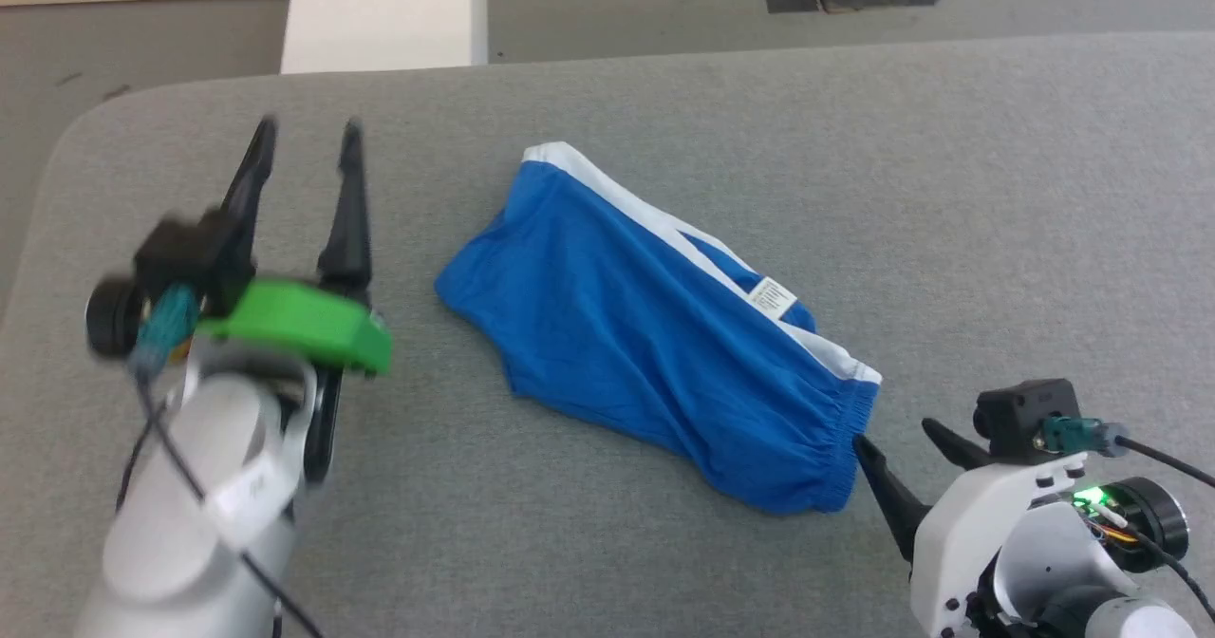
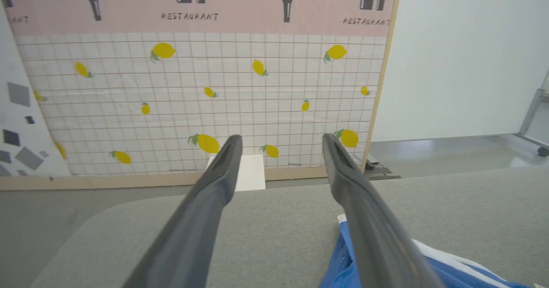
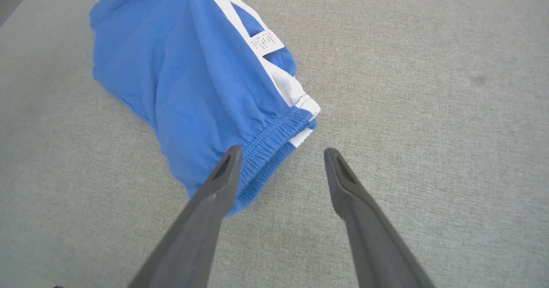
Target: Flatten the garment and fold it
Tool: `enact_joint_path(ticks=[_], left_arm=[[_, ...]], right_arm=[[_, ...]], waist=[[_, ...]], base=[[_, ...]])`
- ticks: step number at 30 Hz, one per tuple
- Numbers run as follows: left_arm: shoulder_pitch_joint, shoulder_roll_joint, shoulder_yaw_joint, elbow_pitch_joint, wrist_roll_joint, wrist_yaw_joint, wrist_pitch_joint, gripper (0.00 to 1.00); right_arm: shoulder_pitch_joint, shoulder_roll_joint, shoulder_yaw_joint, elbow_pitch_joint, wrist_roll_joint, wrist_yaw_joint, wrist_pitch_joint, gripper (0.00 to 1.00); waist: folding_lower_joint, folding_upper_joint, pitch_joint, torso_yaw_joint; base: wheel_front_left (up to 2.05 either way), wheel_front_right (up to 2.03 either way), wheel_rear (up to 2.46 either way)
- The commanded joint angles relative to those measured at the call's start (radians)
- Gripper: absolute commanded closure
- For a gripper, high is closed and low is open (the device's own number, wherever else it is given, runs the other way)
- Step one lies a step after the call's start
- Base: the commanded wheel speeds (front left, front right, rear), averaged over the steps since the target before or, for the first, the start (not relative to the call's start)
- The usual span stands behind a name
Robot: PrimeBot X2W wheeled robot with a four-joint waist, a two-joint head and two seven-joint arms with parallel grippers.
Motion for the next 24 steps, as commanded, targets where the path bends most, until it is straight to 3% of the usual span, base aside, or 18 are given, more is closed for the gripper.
enact_joint_path(ticks=[1, 8, 10, 22, 23, 24], left_arm=[[0.082, 0.004, 0.025, -0.052, 0.003, 0.028, -0.004, 0.00], [0.345, -0.024, 0.094, -0.244, 0.006, 0.095, -0.004, 0.00], [0.417, -0.032, 0.110, -0.293, 0.005, 0.106, -0.004, 0.00], [0.455, -0.056, 0.099, -0.303, 0.023, 0.084, -0.004, 0.00], [0.455, -0.058, 0.098, -0.301, 0.025, 0.083, -0.004, 0.00], [0.456, -0.060, 0.098, -0.300, 0.026, 0.082, -0.004, 0.00]], right_arm=[[0.006, 0.007, -0.003, 0.012, -0.014, -0.001, 0.012, 0.00], [-0.021, 0.010, -0.034, 0.114, -0.007, -0.001, 0.027, 0.00], [-0.044, 0.010, -0.055, 0.203, -0.008, -0.001, 0.018, 0.00], [-0.136, 0.011, -0.055, 0.462, -0.018, -0.001, -0.016, 0.00], [-0.139, 0.011, -0.051, 0.476, -0.016, -0.001, -0.009, 0.20], [-0.143, 0.011, -0.042, 0.487, -0.017, -0.001, -0.005, 1.00]], waist=[[0.0001, 0.0000, -0.025, 0.032], [0.0001, 0.0000, -0.031, 0.103], [0.0001, 0.0000, -0.023, 0.136], [0.0001, 0.0000, 0.003, 0.163], [0.0001, 0.0000, 0.002, 0.162], [0.0001, 0.0000, 0.001, 0.161]], base=[[0.00, 0.00, 0.00], [0.00, 0.00, 0.00], [0.00, 0.00, 0.00], [0.00, 0.00, 0.00], [0.00, 0.00, 0.00], [0.00, 0.00, 0.00]])
